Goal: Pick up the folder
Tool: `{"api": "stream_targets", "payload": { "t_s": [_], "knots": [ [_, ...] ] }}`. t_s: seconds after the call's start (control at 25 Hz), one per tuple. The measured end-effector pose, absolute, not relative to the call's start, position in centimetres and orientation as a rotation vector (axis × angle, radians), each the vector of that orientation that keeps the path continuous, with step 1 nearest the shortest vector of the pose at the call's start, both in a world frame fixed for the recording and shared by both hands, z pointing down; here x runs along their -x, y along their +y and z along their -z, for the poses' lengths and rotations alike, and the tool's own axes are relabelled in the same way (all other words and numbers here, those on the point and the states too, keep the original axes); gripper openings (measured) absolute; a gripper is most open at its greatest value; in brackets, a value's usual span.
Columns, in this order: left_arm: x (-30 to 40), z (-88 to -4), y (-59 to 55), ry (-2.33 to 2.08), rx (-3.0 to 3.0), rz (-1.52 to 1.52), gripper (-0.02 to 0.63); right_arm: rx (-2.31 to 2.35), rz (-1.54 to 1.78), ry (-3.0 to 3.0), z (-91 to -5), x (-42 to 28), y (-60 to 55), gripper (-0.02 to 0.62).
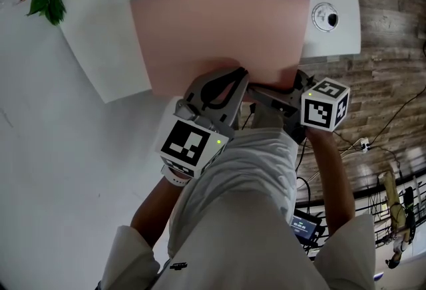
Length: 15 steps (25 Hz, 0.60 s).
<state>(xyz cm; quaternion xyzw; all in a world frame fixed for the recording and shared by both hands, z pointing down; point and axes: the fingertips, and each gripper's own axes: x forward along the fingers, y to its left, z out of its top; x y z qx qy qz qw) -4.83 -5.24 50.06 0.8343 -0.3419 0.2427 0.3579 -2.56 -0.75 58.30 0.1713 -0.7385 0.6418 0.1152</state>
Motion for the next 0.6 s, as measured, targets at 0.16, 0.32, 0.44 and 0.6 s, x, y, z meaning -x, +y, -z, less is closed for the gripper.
{"api": "stream_targets", "payload": {
  "t_s": [0.16,0.32,0.44,0.6],
  "knots": [
    [4.9,-49.4,-5.0,-0.889,-2.160,-0.620,0.031,-0.492,-1.881,-2.165,-57.5,2.7,0.2,0.416],
    [4.6,-48.7,-4.6,-0.891,-2.173,-0.613,0.031,-0.491,-1.889,-2.174,-56.5,2.7,0.7,0.414],
    [4.2,-48.0,-4.2,-0.893,-2.186,-0.604,0.031,-0.520,-1.892,-2.182,-55.8,2.4,0.9,0.414],
    [4.2,-46.9,-4.2,-0.909,-2.204,-0.590,0.031,-0.592,-1.892,-2.199,-54.9,1.8,0.4,0.414]
  ]
}}
